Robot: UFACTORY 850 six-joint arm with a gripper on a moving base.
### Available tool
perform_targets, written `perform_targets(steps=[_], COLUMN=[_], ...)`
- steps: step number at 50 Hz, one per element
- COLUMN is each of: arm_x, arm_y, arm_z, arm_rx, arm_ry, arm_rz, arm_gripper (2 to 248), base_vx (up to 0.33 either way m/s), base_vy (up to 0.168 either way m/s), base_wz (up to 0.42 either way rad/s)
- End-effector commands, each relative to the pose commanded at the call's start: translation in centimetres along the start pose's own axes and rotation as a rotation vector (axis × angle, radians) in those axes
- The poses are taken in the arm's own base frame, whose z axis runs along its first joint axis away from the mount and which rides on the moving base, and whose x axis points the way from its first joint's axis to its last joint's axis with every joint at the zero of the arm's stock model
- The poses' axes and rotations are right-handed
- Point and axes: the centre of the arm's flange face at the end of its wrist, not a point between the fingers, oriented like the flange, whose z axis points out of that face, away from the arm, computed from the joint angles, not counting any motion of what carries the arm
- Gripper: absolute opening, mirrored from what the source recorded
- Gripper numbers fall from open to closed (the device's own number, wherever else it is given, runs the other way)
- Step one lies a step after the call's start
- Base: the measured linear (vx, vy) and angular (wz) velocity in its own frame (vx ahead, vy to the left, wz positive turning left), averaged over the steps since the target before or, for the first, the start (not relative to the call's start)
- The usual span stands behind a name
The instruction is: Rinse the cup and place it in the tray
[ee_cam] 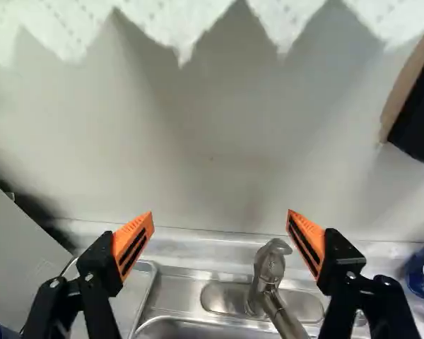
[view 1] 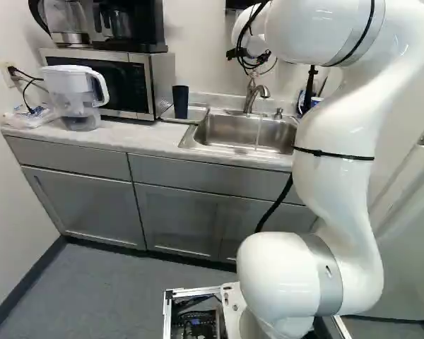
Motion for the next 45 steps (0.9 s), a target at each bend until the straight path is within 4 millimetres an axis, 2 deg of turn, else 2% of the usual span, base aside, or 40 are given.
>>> perform_targets(steps=[30, 45], arm_x=[-0.3, -0.6], arm_y=[-0.2, -0.2], arm_z=[1.5, 1.6], arm_rx=[0.003, 0.004], arm_ry=[-0.055, -0.084], arm_rz=[-0.001, -0.001], arm_gripper=[247, 247], base_vx=[0.0, 0.0], base_vy=[0.0, 0.0], base_wz=[0.0, 0.0])
